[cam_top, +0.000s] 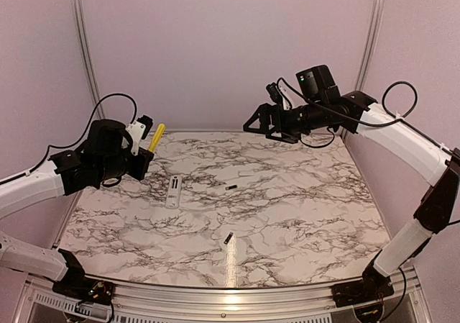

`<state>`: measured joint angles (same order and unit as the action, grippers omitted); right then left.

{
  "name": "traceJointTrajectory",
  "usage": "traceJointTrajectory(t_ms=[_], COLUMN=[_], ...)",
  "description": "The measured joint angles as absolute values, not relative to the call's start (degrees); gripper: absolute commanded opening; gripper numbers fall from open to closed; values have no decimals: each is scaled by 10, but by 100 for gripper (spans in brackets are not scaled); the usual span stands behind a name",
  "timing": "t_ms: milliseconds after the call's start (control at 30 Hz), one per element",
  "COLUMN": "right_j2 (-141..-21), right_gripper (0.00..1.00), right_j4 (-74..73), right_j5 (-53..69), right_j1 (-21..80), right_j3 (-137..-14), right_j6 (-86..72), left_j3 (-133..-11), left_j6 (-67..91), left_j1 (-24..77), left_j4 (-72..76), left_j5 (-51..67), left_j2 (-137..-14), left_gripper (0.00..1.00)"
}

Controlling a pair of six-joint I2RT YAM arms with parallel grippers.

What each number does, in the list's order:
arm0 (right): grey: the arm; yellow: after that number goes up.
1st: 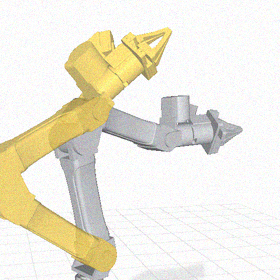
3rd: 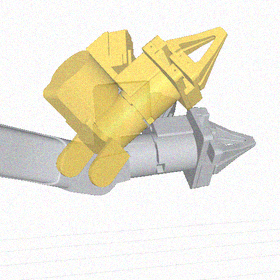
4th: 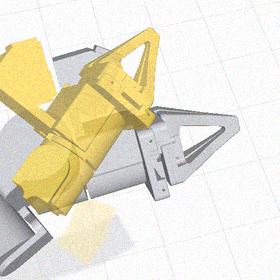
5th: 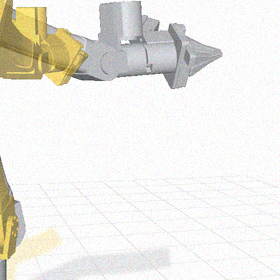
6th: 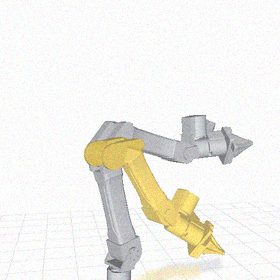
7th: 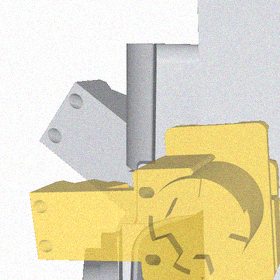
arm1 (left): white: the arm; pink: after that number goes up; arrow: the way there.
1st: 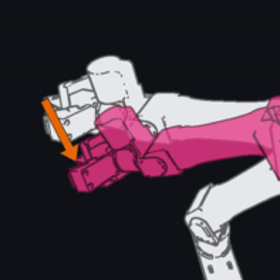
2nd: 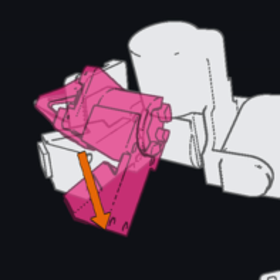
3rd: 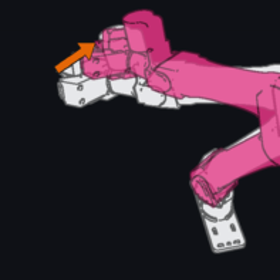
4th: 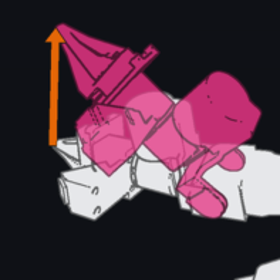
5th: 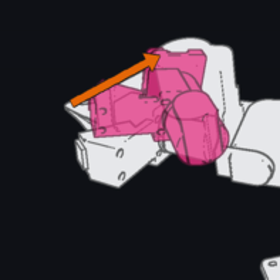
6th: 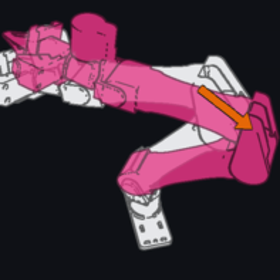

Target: Unload the batteries from the remote control

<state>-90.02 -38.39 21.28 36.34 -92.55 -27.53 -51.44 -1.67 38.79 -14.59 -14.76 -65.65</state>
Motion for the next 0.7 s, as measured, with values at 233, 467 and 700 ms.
traceJointTrajectory(t_ms=[233,467,700], right_j2=[-900,-875,-845], right_gripper=[98,98,98], right_j4=[-383,-384,-383], right_j5=[199,182,165], right_j1=[363,363,361], right_j3=[-896,-865,-856], right_j6=[-278,-286,-289], left_j3=[-509,-512,-533], left_j6=[43,85,108], left_j1=[297,224,210], left_j4=[-186,-205,-222], left_j5=[-166,-144,-98], left_j2=[-675,-765,-886], left_gripper=[0,0,2])
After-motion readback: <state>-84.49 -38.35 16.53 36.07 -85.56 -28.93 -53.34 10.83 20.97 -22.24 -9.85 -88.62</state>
